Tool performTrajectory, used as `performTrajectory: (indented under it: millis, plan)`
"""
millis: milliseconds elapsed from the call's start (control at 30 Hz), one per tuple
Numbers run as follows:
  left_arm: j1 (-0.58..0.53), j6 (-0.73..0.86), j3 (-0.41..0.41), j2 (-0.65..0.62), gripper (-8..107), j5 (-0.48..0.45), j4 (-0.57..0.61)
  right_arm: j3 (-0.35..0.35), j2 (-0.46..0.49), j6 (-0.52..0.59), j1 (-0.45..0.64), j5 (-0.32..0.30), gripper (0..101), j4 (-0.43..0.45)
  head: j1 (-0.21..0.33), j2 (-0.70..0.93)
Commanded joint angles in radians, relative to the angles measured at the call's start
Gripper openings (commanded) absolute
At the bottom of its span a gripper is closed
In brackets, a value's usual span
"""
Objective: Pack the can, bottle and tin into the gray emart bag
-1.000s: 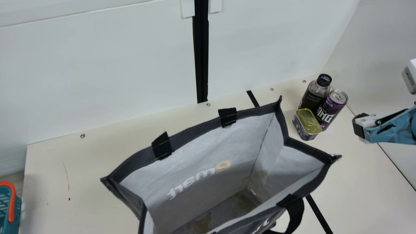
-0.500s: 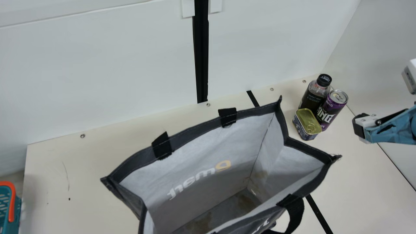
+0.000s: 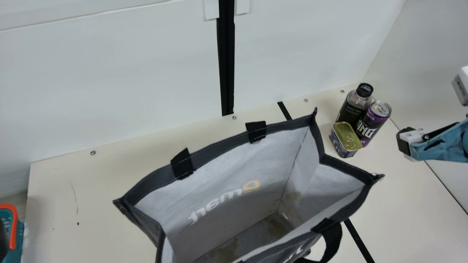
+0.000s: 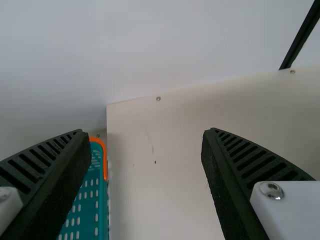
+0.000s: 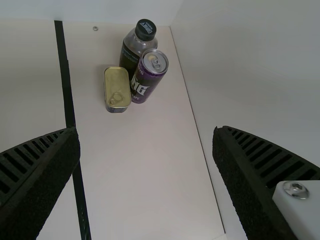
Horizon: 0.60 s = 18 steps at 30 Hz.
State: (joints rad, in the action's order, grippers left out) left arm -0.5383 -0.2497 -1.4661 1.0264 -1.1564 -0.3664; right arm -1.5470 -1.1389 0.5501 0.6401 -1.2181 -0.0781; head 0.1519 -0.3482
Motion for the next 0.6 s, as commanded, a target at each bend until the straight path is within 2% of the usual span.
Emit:
performTrajectory:
  millis: [0,267,567]
  plan:
    - [-0.040,-0.028,-0.015,0.012,90,0.002,-0.046,0.000,0.000,0.000,0.000,0.000,91,0.000,0.023,-0.001]
    - [-0.113,-0.094,-0.091,0.065,90,0.006,-0.092,0.000,0.000,0.000,0.000,0.000,91,0.000,0.023,-0.001]
    - [-0.113,-0.056,-0.187,0.117,90,0.019,-0.032,0.000,0.000,0.000,0.000,0.000,91,0.000,0.023,-0.001]
